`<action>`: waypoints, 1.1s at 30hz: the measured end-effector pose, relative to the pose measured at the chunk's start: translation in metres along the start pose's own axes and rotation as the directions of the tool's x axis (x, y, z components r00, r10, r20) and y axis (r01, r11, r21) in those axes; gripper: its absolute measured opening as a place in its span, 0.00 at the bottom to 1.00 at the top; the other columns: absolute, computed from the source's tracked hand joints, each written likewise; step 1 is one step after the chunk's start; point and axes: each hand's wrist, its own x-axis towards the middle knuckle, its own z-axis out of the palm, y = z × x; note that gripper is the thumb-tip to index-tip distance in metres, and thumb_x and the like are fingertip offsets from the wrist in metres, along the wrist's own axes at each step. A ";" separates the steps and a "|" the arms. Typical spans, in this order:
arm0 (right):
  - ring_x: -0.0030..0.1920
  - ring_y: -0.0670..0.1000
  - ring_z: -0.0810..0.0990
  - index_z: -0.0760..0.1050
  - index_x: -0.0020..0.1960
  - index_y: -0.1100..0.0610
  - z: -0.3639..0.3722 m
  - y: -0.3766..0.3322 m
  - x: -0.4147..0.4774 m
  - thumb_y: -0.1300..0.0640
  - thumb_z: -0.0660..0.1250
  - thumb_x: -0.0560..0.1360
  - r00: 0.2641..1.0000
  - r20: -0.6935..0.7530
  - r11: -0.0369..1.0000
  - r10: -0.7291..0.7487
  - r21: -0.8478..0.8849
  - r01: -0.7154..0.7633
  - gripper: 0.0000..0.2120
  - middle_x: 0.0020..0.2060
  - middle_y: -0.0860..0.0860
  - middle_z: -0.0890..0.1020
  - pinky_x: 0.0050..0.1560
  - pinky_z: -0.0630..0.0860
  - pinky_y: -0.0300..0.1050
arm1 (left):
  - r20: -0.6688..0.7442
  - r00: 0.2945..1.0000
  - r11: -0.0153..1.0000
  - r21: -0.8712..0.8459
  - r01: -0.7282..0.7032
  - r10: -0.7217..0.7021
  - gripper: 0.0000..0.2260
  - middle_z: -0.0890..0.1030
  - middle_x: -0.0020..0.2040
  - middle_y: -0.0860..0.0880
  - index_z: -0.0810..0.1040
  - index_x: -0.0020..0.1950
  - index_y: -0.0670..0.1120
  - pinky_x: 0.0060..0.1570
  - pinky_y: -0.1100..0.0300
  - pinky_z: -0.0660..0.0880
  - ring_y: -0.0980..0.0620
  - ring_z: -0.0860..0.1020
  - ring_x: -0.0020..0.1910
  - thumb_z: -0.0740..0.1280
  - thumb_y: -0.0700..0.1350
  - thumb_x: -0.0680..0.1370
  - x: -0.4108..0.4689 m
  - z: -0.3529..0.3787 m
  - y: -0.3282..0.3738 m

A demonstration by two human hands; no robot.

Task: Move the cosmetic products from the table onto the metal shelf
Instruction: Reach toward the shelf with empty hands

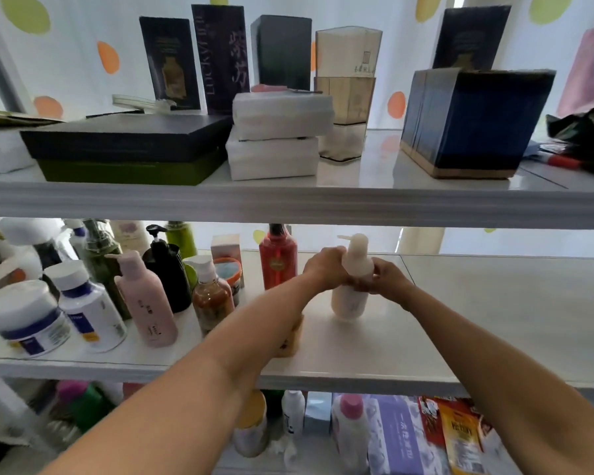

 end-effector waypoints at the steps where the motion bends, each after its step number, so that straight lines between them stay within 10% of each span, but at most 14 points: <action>1: 0.53 0.57 0.78 0.75 0.58 0.60 0.000 -0.001 0.008 0.61 0.76 0.66 1.000 -0.003 1.000 -0.008 0.003 0.008 0.21 0.50 0.54 0.80 0.56 0.77 0.58 | -0.004 1.000 1.000 0.015 0.004 -0.004 0.22 0.81 0.54 0.45 0.76 0.60 0.44 0.53 0.51 0.76 0.45 0.79 0.53 0.73 0.52 0.71 0.009 -0.001 -0.001; 24: 0.58 0.58 0.77 0.73 0.62 0.61 -0.004 -0.002 0.078 0.62 0.74 0.69 0.995 0.083 0.996 -0.060 -0.053 0.065 0.23 0.57 0.56 0.79 0.59 0.75 0.58 | -0.065 0.987 0.979 0.134 0.156 -0.149 0.08 0.81 0.44 0.48 0.77 0.46 0.45 0.42 0.56 0.76 0.48 0.79 0.44 0.71 0.41 0.68 0.076 -0.004 -0.015; 33: 0.58 0.58 0.76 0.70 0.64 0.61 -0.010 0.003 0.086 0.59 0.74 0.69 0.995 0.097 0.992 0.007 -0.127 0.005 0.26 0.58 0.57 0.77 0.56 0.77 0.57 | 0.020 0.988 0.985 0.083 0.148 -0.150 0.14 0.82 0.50 0.45 0.78 0.54 0.42 0.45 0.58 0.72 0.49 0.76 0.47 0.72 0.44 0.71 0.082 -0.004 -0.012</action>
